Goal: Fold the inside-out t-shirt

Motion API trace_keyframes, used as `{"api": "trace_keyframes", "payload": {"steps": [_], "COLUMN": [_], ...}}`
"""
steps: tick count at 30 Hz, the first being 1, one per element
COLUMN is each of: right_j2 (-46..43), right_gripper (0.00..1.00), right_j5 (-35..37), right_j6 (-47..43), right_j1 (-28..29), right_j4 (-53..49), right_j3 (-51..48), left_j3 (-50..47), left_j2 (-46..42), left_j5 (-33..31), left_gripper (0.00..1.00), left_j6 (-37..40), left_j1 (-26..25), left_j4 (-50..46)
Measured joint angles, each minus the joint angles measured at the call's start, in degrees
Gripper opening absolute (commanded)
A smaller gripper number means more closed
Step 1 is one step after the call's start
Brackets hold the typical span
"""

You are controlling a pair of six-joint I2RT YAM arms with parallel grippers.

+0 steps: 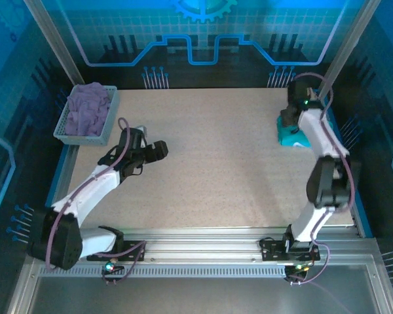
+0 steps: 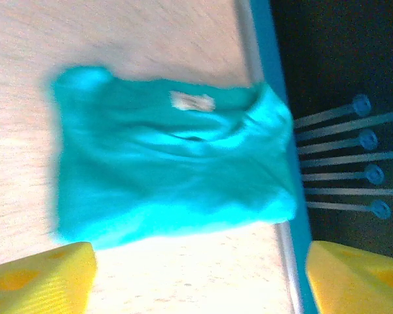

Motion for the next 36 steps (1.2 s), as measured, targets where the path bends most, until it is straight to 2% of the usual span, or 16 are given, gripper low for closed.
{"api": "trace_keyframes", "payload": {"steps": [3,5,10,14,20,25,29,36], "right_j2": [-12.92,-18.93,-28.28,-28.72,-19.63,-16.09,-13.14,-12.72], "right_gripper": [1.00,1.00,1.00,1.00,1.00,1.00,1.00,1.00], "right_j5": [-1.99,-2.03,-1.97,-5.05,-10.27,-14.47,-17.09,-18.67], "right_j6": [1.18,2.32,3.56,3.93,4.74,4.59,4.11,3.67], "right_j1": [6.99,9.31,9.51,7.19,3.98,2.97,2.86,2.86], "right_j4": [7.98,13.31,31.52,44.44,59.25,69.81,72.43,73.05], "right_j3": [-12.92,-20.33,-42.40,-56.11,-58.55,-58.93,-58.86,-58.75], "left_j3": [-0.90,-3.19,-13.35,-21.59,-23.76,-22.77,-22.97,-23.74], "left_j2": [-5.68,-10.51,-18.38,-15.32,2.73,15.19,17.57,18.53], "left_j5": [-6.75,-12.07,-22.58,-24.63,-20.79,-17.92,-14.12,-12.63], "left_gripper": [0.99,0.99,0.99,0.99,0.99,0.99,0.99,0.99], "left_j6": [0.72,1.16,7.45,15.17,22.12,24.00,24.33,24.57], "left_j1": [0.13,0.24,1.46,2.91,7.80,9.49,11.32,11.65], "left_j4": [0.52,2.25,11.93,24.87,42.99,52.13,57.00,63.89]}}
